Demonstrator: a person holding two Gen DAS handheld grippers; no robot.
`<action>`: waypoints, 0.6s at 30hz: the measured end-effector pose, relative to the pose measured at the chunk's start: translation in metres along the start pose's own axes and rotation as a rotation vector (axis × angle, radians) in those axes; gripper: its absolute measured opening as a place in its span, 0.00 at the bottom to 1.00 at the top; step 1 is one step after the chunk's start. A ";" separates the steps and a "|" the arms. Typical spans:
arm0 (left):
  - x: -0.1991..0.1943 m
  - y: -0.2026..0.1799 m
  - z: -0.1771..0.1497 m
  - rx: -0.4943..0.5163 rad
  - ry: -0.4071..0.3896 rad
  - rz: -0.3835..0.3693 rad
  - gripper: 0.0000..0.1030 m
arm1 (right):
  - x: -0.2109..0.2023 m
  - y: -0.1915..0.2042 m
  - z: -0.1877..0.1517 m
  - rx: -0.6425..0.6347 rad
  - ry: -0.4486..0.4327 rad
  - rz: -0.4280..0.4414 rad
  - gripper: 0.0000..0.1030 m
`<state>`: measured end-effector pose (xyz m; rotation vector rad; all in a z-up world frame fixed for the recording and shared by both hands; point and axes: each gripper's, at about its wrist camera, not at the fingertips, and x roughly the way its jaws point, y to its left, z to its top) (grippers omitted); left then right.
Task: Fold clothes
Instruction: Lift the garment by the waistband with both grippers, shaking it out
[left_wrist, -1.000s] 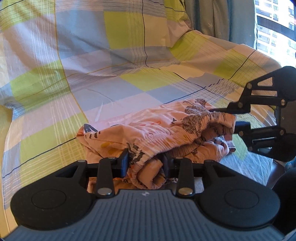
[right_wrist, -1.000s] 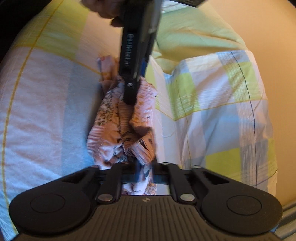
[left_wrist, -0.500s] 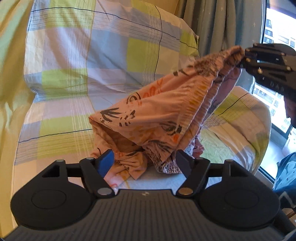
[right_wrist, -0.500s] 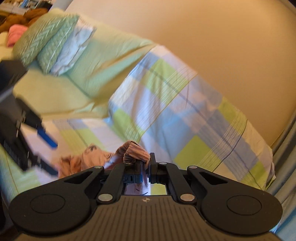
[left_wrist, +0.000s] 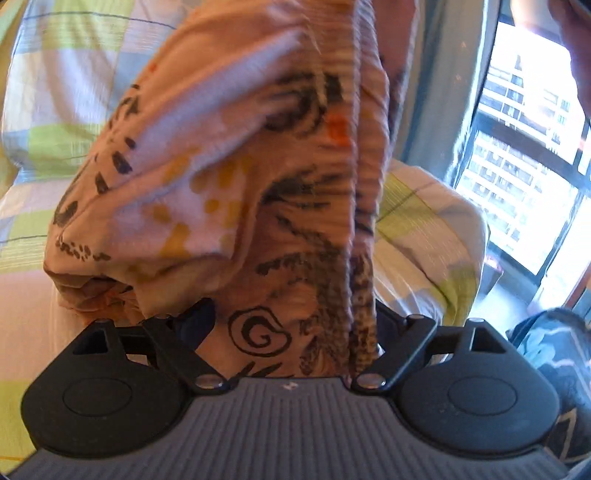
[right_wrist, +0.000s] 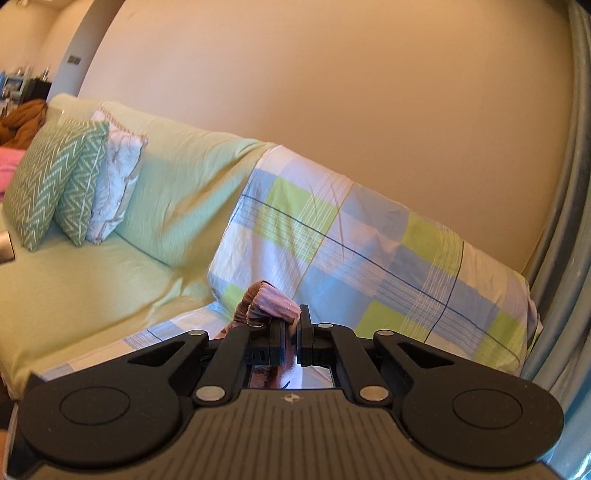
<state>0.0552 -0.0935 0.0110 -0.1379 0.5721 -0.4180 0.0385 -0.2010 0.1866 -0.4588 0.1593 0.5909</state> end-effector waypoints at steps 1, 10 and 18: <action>0.002 -0.006 -0.003 0.022 0.015 0.005 0.82 | -0.003 -0.002 0.001 0.014 -0.003 0.000 0.02; -0.015 -0.010 -0.014 0.166 0.042 0.104 0.21 | -0.027 -0.017 -0.001 0.048 -0.017 -0.092 0.02; -0.099 0.026 0.018 0.226 -0.120 0.168 0.14 | -0.057 -0.046 -0.029 0.174 -0.002 -0.161 0.02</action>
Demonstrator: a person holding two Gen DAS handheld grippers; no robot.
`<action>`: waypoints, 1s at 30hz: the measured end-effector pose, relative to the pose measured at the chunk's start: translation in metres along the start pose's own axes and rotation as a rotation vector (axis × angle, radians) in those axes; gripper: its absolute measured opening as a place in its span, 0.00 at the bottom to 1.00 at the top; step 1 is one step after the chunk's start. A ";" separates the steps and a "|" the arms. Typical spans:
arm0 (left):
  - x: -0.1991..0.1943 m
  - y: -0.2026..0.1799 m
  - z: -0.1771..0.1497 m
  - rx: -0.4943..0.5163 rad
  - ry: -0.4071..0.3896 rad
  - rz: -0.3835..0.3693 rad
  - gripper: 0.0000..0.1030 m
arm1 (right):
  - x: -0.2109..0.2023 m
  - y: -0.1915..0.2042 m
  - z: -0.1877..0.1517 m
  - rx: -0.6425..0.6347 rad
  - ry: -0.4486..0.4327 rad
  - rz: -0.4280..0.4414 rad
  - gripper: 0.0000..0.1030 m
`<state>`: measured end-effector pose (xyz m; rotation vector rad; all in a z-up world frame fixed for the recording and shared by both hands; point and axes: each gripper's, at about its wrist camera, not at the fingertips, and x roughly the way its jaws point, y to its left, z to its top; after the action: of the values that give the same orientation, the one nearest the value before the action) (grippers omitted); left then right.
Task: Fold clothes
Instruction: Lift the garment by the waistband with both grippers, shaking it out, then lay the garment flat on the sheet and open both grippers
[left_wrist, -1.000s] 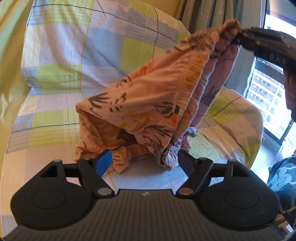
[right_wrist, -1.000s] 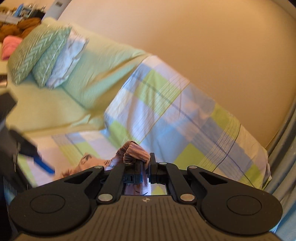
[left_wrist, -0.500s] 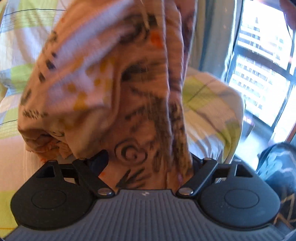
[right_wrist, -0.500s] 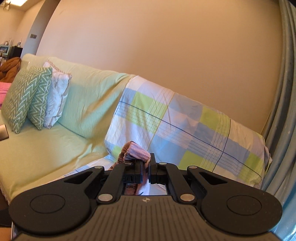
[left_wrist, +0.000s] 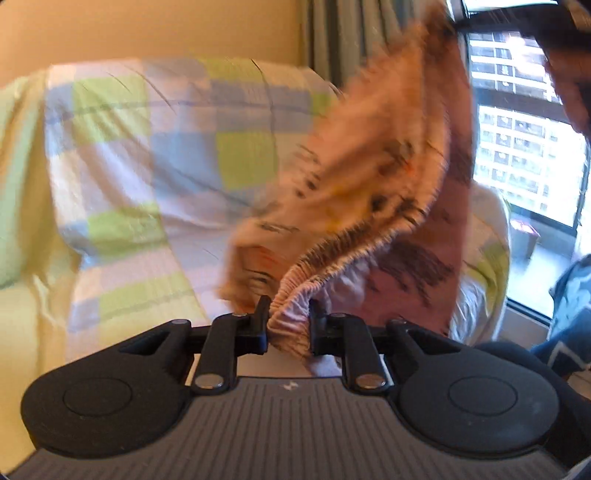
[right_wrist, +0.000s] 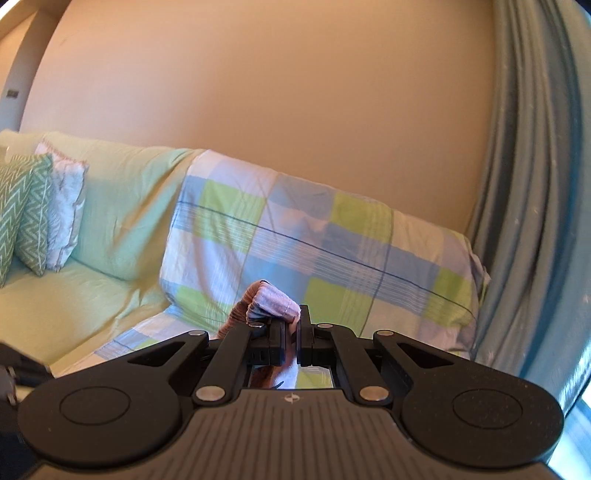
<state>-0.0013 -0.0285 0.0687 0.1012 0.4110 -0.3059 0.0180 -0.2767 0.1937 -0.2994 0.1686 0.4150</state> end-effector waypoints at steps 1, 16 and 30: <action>-0.008 0.009 0.009 0.002 -0.022 0.024 0.14 | -0.005 -0.003 0.000 0.013 -0.008 -0.008 0.02; 0.014 0.083 0.174 0.227 -0.154 0.149 0.14 | 0.058 -0.052 0.023 0.026 -0.036 -0.078 0.02; 0.300 0.200 0.030 -0.157 0.222 0.142 0.45 | 0.338 -0.117 -0.173 0.275 0.384 -0.029 0.26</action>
<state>0.3340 0.0754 -0.0193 0.0097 0.6429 -0.1216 0.3546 -0.3082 -0.0146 -0.1074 0.5914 0.2978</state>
